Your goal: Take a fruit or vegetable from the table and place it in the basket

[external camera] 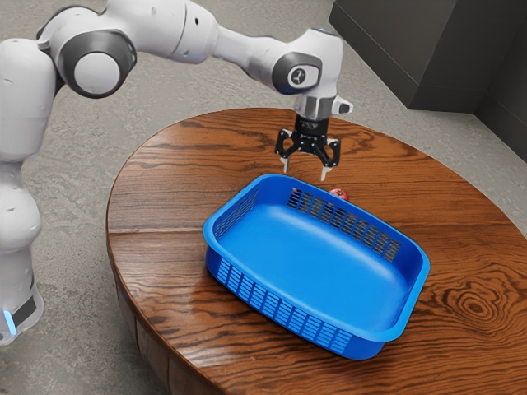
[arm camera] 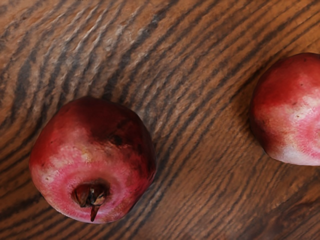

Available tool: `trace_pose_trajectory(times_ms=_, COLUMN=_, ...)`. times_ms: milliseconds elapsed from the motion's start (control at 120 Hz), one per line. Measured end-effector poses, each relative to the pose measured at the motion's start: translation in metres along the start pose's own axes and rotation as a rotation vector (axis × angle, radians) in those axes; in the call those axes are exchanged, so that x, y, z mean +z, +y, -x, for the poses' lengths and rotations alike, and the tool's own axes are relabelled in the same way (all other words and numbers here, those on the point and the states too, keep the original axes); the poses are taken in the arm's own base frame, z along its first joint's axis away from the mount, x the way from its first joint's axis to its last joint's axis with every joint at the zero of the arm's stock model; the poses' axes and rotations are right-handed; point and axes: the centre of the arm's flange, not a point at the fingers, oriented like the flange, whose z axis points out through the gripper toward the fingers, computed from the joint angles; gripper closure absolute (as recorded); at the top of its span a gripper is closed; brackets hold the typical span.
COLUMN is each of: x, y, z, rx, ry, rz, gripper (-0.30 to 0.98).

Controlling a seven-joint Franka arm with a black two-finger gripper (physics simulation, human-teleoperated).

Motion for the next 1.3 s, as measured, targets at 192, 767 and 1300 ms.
trace_pose_trajectory(times_ms=192, x=0.004, y=-0.01, z=-0.014, rx=-0.011, ry=-0.007, rz=0.01, gripper=0.0)
trace_pose_trajectory(times_ms=767, x=0.038, y=-0.012, z=-0.028, rx=-0.014, ry=-0.061, rz=0.02, gripper=0.0)
trace_pose_trajectory(times_ms=1300, x=0.064, y=-0.015, z=-0.038, rx=-0.021, ry=-0.089, rz=0.022, gripper=0.0)
